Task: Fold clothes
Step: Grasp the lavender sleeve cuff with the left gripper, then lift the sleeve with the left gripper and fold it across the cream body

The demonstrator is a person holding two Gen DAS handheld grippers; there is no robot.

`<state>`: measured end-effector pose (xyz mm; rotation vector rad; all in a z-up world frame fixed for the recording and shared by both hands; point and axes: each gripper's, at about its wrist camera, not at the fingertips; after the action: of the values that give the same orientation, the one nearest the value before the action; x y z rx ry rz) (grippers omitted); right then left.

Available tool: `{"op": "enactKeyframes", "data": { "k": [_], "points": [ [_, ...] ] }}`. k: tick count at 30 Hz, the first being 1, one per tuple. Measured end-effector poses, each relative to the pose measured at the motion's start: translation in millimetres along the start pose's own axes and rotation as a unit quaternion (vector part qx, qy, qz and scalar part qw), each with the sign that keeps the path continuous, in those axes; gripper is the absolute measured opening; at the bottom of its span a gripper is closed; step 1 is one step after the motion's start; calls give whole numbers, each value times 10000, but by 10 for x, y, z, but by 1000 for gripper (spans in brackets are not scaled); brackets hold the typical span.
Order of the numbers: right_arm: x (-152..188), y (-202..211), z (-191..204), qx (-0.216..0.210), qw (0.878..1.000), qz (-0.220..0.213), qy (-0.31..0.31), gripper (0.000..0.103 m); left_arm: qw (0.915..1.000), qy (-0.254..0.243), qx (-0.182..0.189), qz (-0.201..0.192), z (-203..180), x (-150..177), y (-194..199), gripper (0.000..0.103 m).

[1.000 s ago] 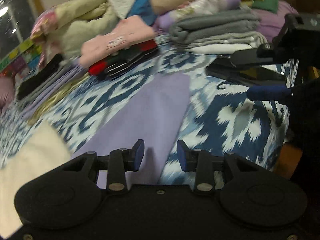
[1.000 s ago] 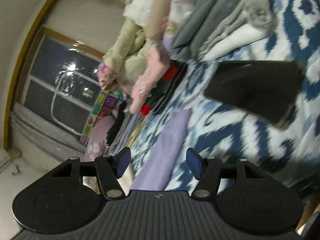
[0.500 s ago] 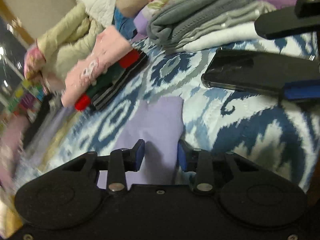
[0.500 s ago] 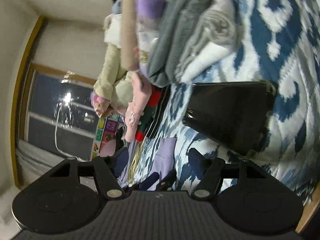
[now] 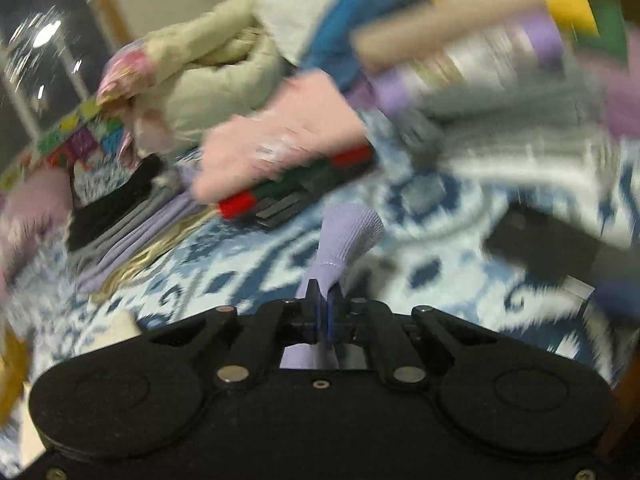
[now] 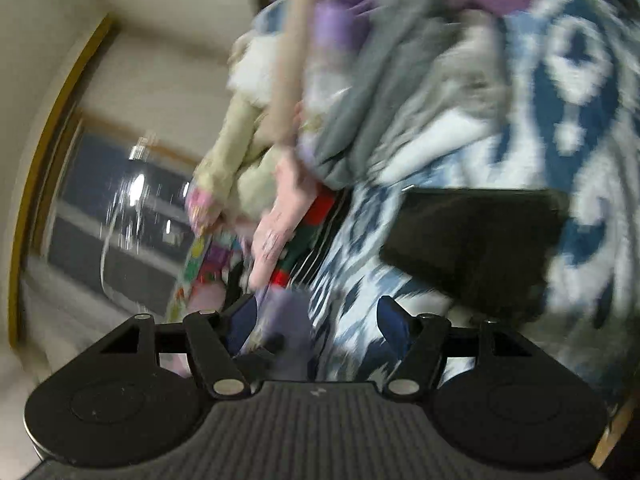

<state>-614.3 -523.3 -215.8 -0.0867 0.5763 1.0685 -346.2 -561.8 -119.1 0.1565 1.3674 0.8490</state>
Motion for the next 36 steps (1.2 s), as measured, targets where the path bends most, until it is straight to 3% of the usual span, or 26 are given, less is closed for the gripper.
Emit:
{"op": "enactKeyframes", "data": {
  "k": [3, 7, 10, 14, 23, 29, 36],
  "points": [
    [192, -166, 323, -159, 9949, 458, 882, 69, 9960, 831, 113, -323, 556, -43, 345, 2],
    [615, -323, 708, -320, 9738, 886, 2072, 69, 9860, 1566, 20, -573, 1138, 34, 711, 2],
    [938, -437, 994, -435, 9472, 1192, 2944, 69, 9796, 1896, -118, -663, 1457, 163, 874, 2],
    [1377, -580, 1351, -544, 9000, 1523, 4047, 69, 9694, 2332, -209, -736, 1792, 369, 1017, 2],
    [2216, -736, 1644, -240, 8226, 1931, 5342, 69, 9518, 2906, -257, -947, 2343, 755, 1258, 2],
    [2419, -710, 1712, -292, 8026, 1929, 5637, 68, 9455, 3102, -247, -965, 2635, 968, 1336, 2],
    [2470, -677, 1756, -401, 7836, 1685, 5967, 54, 9433, 3166, -342, -941, 2901, 1255, 1359, 2]
  ]
}}
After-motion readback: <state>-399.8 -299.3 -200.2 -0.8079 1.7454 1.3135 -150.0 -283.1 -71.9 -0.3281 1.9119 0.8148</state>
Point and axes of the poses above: each gripper's, at about its wrist camera, not at the fingertips, and y roughly against the way its jaws point, z to its left, x to its underside, and after that the axes turned 2 degrees about y, right-handed
